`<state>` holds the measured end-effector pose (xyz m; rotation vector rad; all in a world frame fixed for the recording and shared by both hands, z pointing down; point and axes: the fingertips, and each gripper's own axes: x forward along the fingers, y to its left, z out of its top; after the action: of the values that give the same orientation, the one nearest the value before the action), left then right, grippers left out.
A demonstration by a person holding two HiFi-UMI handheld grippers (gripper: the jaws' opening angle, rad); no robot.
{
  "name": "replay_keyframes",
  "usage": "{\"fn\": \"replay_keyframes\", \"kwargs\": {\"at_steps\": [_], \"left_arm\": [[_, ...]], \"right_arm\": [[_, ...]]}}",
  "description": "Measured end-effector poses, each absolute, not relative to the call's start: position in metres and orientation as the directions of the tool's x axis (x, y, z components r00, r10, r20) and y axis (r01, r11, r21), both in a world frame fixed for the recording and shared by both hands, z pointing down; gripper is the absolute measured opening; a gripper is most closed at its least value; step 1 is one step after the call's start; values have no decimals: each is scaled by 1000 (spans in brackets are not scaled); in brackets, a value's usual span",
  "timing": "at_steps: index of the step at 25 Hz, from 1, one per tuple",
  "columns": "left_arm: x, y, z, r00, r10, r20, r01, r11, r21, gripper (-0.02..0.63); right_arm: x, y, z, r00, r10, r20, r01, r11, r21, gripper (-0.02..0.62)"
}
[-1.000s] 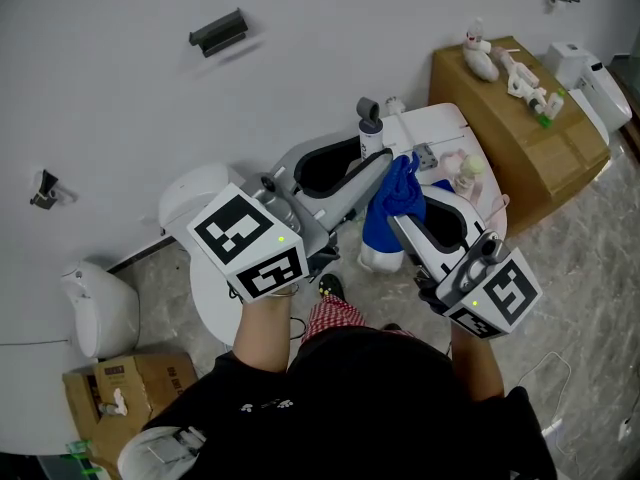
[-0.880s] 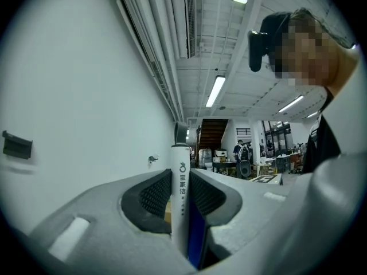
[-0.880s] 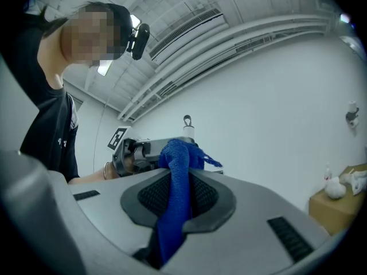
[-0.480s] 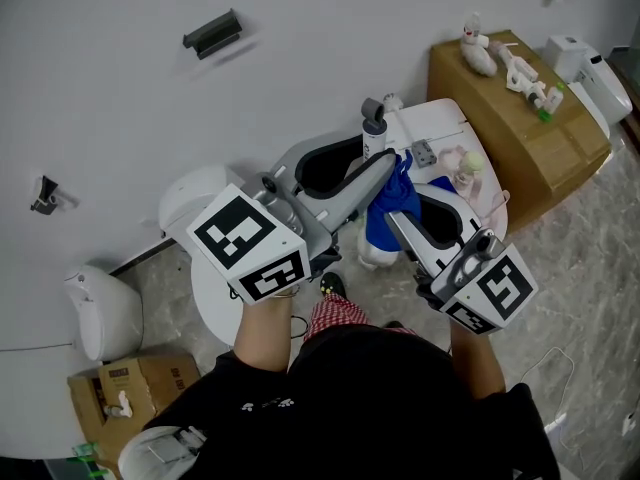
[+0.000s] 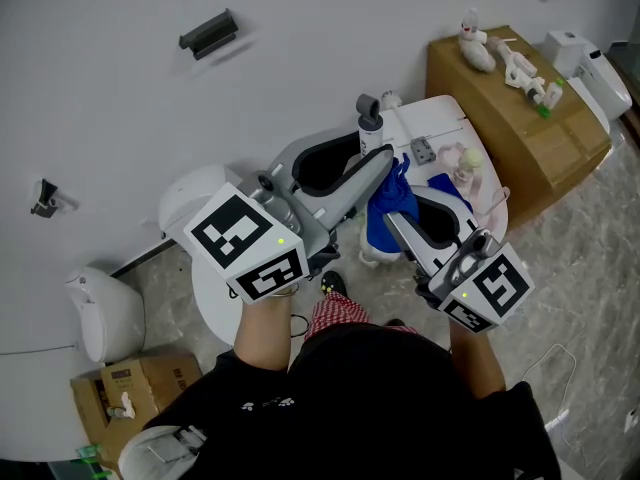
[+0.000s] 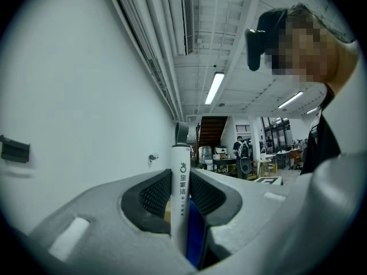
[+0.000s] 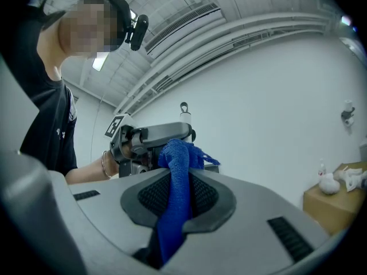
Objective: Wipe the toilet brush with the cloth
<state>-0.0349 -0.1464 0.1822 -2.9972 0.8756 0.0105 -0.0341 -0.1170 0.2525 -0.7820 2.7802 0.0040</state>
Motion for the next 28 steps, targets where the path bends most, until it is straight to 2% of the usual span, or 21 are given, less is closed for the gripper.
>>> {"fn": "replay_keyframes", "kwargs": {"at_steps": [28], "left_arm": [[-39,-139,174,829,-559,-15,-559,-828,-46,101]], "right_arm": [[-46,-113,277,-837,-514,-184,-508,857,-82,64]]}}
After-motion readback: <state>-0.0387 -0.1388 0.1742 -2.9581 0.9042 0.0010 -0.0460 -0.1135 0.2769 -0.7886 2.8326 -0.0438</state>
